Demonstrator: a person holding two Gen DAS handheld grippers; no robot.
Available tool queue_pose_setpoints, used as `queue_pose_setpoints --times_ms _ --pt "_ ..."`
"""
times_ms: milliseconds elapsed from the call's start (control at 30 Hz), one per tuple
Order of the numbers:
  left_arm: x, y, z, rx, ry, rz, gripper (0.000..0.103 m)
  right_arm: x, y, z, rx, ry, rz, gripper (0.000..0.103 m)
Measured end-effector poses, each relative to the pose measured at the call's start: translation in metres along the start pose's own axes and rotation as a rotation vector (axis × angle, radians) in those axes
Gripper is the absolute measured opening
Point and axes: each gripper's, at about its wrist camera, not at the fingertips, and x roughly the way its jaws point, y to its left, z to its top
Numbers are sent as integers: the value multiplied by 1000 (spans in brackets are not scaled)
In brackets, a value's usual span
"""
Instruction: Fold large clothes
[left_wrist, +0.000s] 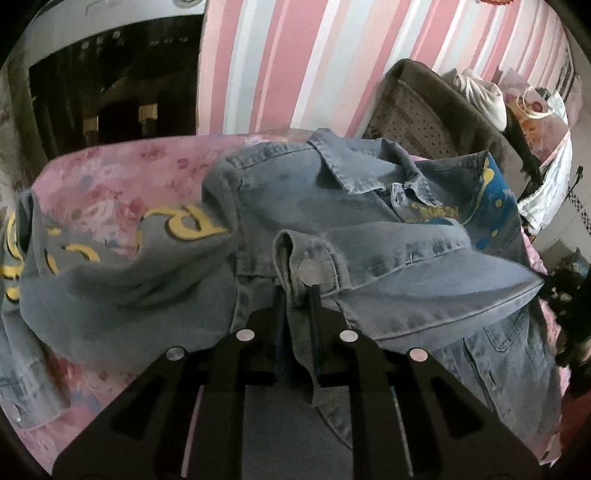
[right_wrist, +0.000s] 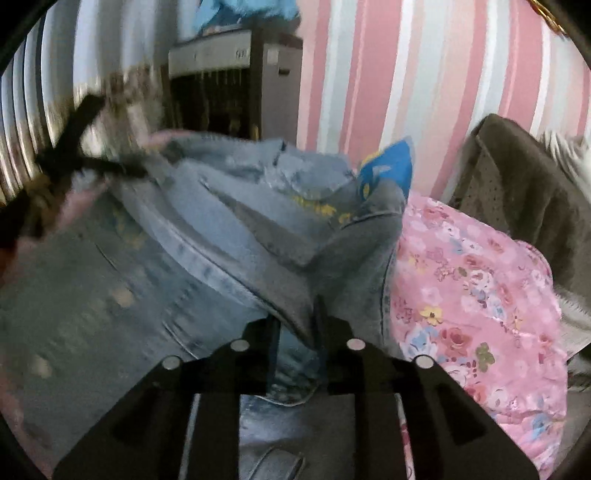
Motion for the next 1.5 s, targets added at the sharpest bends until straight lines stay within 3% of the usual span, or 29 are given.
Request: queue_pose_setpoints --times_ms 67,100,133,167,200,300,433,533,633,667,733,800,933,967,1033,1100,1167,1200,1267,1333,1400,1467,1500 --pt "0 -3 -1 16 -2 9 11 -14 -9 6 48 -29 39 26" --pt "0 -3 -1 21 -5 13 11 -17 -12 7 64 -39 53 34" --pt "0 -4 -1 24 -7 13 11 -25 -18 10 92 -60 80 57" --pt "1 -5 0 25 -7 12 11 -29 -21 17 113 -81 96 66" --pt "2 -4 0 22 -6 7 12 -35 -27 19 137 -107 105 69" --pt "3 -3 -2 18 -5 7 13 -39 -43 26 170 -134 60 69" --pt "6 -3 1 6 -4 7 13 -2 -78 40 241 -67 -10 69" --pt "6 -6 2 11 -5 18 13 38 -106 46 314 -20 5 69" --pt "7 -8 3 24 -2 29 11 73 -129 51 401 9 72 67" --pt "7 -9 3 32 2 35 10 82 -136 53 429 22 99 61" --pt "7 -13 6 47 5 48 7 99 -145 51 491 38 168 15" --pt "2 -17 11 49 -15 49 6 102 -145 53 479 21 184 12" --pt "-33 -26 19 48 -178 62 5 64 -149 55 458 -202 188 11" --pt "-37 -25 19 46 -204 68 6 63 -153 53 475 -215 190 11" --pt "-26 -15 19 23 -163 63 6 75 -160 50 501 -173 181 11" --pt "-4 -1 18 -12 -89 53 7 99 -156 46 474 -78 131 13" --pt "19 8 14 -20 -22 81 9 122 -148 43 421 12 44 24" --pt "25 11 13 -30 -2 83 9 127 -147 43 414 28 14 34" --pt "25 14 12 -49 3 82 14 124 -152 45 442 33 -38 50" --pt "19 12 12 -40 2 113 22 107 -154 49 430 19 -72 52" --pt "9 6 11 -16 -5 126 38 85 -149 50 401 -13 -112 59" --pt "-6 -7 10 24 -46 173 75 54 -130 50 328 -65 -132 68" --pt "-11 -14 11 44 -72 194 78 49 -124 49 300 -67 -134 69"
